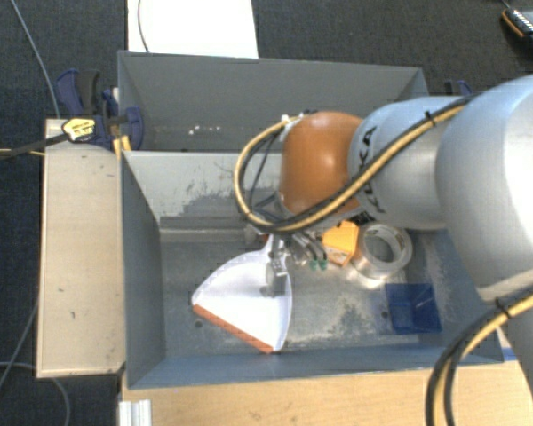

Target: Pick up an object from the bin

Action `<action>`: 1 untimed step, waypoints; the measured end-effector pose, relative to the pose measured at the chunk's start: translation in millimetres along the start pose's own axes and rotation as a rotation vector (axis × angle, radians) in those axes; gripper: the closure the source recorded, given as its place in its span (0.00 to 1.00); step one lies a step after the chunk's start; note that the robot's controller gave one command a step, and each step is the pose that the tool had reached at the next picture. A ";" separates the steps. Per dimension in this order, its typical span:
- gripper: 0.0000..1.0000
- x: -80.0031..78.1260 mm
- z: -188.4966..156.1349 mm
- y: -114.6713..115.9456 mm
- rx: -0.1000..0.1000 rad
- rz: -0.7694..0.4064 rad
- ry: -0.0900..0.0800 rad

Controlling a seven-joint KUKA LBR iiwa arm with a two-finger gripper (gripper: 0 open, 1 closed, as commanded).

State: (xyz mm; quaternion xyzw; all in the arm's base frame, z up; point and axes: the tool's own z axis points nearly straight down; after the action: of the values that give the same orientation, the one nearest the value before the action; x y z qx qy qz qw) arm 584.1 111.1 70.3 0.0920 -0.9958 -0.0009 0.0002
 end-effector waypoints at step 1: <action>0.00 1.6 -0.9 -5.3 0.002 -0.347 -0.012</action>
Offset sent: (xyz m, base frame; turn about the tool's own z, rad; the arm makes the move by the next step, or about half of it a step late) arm 0.0004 0.0003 0.0007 -0.0250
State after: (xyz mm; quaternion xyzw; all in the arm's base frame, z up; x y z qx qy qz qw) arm 583.5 105.6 71.1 0.2624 -0.9649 -0.0005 -0.0060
